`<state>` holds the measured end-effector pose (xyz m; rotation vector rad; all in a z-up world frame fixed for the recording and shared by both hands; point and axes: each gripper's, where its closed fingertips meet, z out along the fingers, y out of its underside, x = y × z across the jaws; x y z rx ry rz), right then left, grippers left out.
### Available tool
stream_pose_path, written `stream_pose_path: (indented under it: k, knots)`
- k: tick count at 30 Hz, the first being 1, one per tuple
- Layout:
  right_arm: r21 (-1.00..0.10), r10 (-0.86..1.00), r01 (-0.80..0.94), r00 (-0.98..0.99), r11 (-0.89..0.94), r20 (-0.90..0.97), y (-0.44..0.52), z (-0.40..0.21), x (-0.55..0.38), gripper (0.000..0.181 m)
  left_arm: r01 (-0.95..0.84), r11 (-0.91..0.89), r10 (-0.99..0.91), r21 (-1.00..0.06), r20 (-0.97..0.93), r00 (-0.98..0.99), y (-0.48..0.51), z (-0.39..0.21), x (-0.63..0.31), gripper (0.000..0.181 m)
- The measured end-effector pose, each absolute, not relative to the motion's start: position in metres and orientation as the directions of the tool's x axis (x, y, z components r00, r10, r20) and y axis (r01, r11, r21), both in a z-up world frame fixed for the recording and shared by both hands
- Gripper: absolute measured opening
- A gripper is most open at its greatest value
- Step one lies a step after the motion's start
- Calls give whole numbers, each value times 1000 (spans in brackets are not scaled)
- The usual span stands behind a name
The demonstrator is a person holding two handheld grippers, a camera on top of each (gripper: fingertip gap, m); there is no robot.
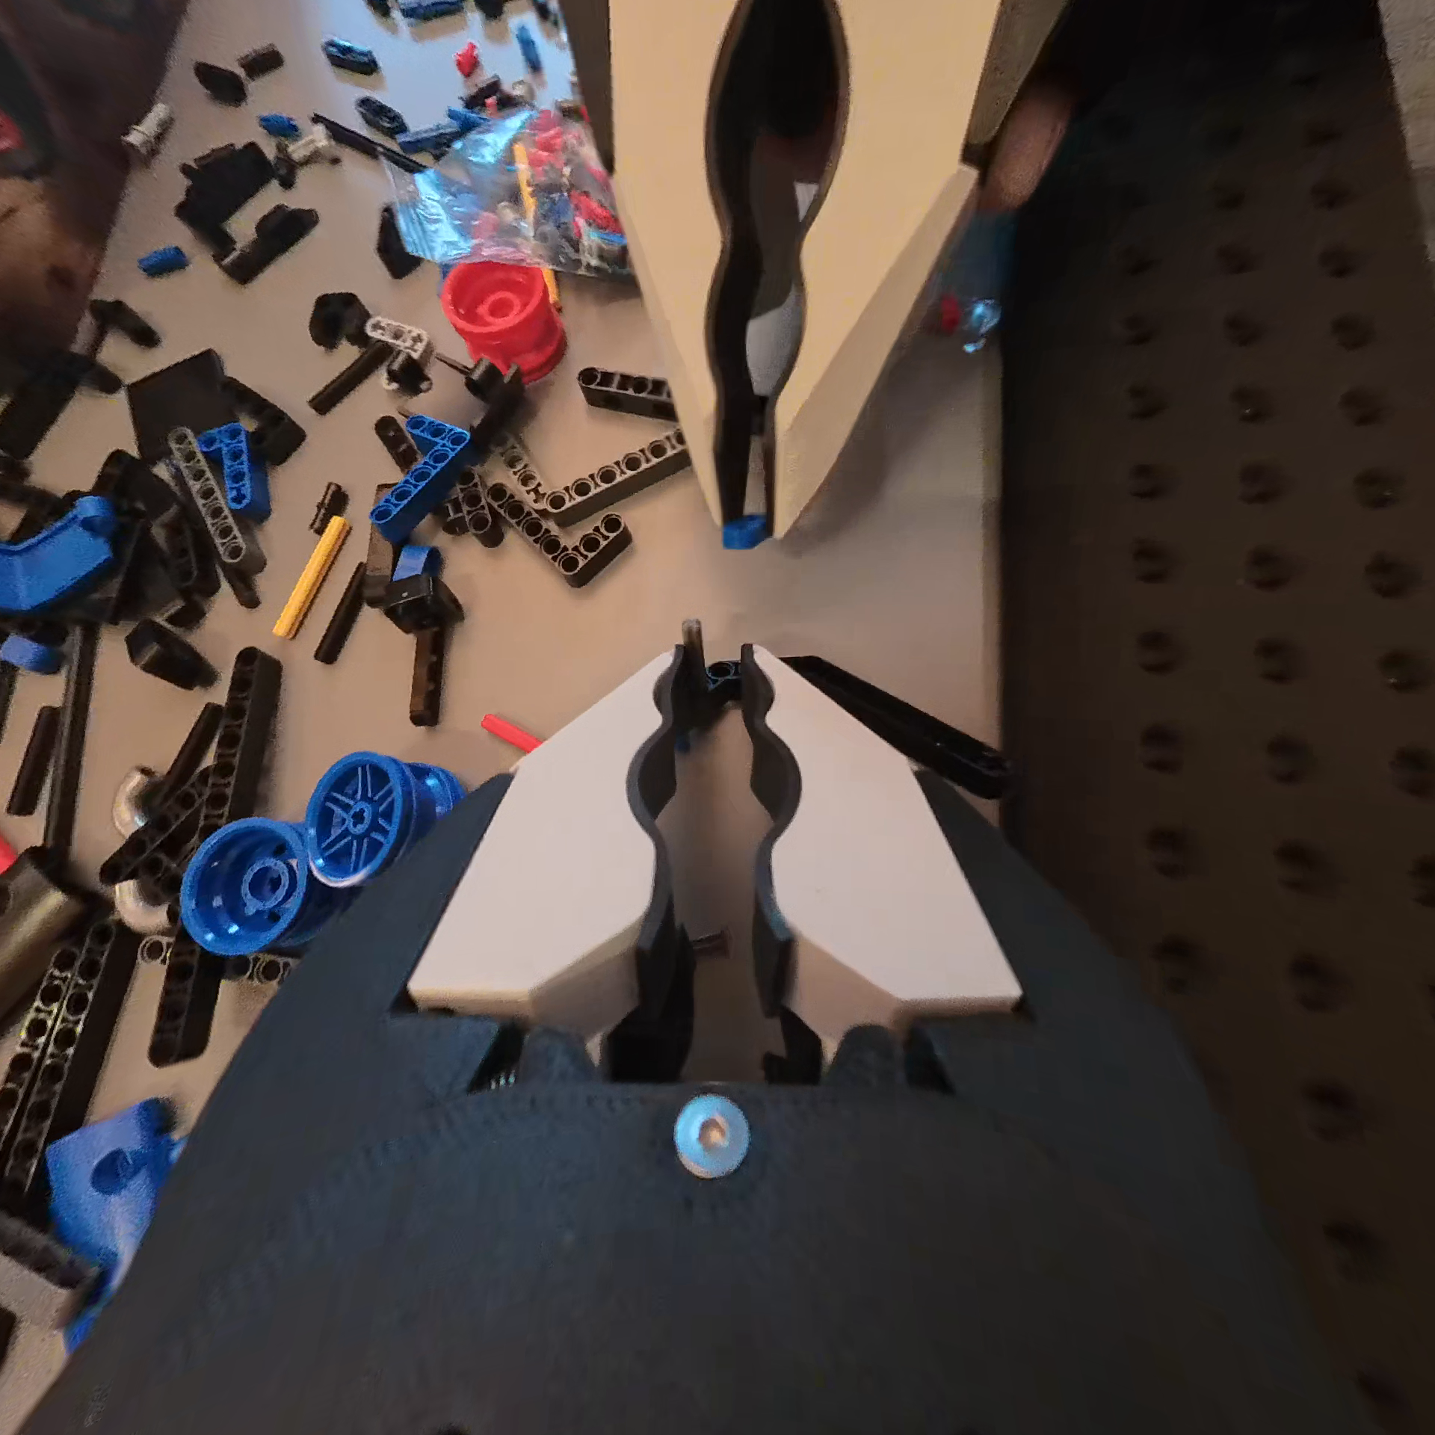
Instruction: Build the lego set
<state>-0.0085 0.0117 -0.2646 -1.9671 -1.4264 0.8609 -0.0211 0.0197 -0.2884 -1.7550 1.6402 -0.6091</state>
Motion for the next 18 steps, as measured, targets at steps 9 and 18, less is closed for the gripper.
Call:
stream_pose_path:
  k: [9,18]
  knots:
    - [-721,951,624,251,-302,-182,21,-271,-22,5,-644,5,-982,-765,-127,143,20,-288,-16,10]
    - [-689,954,662,243,-294,-174,18,-273,-21,5,-642,49,-975,-765,-175,135,19,-286,-16,10]
